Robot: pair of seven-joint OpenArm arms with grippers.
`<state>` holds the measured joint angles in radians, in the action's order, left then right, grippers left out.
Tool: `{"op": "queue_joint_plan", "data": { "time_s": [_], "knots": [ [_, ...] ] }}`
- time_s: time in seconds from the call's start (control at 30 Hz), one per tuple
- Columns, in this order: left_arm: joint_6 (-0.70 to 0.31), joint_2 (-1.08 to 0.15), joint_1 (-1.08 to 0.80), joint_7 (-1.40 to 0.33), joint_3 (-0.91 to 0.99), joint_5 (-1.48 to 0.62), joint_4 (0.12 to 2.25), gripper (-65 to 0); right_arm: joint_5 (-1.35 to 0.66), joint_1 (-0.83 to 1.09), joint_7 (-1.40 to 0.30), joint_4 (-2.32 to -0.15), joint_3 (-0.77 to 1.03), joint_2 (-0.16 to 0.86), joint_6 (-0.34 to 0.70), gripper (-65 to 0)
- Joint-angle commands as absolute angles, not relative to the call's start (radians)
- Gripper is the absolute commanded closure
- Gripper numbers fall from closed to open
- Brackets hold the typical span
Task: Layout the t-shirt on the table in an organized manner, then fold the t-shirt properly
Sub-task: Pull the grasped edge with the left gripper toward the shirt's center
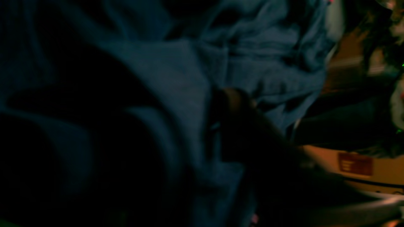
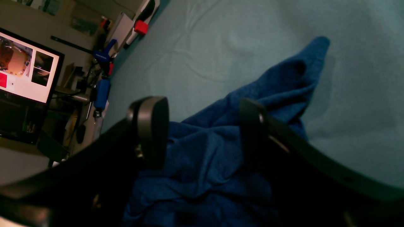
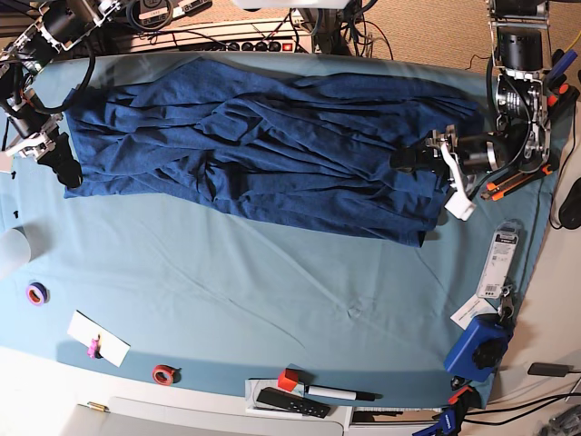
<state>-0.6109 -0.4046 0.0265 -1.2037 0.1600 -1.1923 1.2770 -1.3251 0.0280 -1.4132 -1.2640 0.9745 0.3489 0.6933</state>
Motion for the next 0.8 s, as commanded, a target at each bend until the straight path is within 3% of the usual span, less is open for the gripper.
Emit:
{"op": "queue_joint_plan", "data": {
  "time_s": [0.0, 0.03, 0.3, 0.77],
  "knots": [
    [-0.591, -0.413, 0.031, -1.219, 0.160, -1.171, 1.276, -5.1, -1.353, 0.020, -1.396, -1.282, 0.979, 0.374, 0.698, -34.9],
    [-0.591, -0.413, 0.033, -1.220, 0.160, -1.171, 1.276, 0.0, -1.353, 0.020, -1.396, -1.282, 0.979, 0.374, 0.698, -34.9],
    [-0.698, -0.409, 0.036, -1.227, 0.160, -1.307, 1.295, 0.0, -1.353, 0.020, -1.396, -1.282, 0.979, 0.374, 0.698, -34.9],
    [-0.698, -0.324, 0.036, -1.254, 0.121, -1.304, 1.526, 0.0, -1.353, 0.020, -1.396, -1.282, 0.979, 0.374, 0.698, -34.9]
  ]
}}
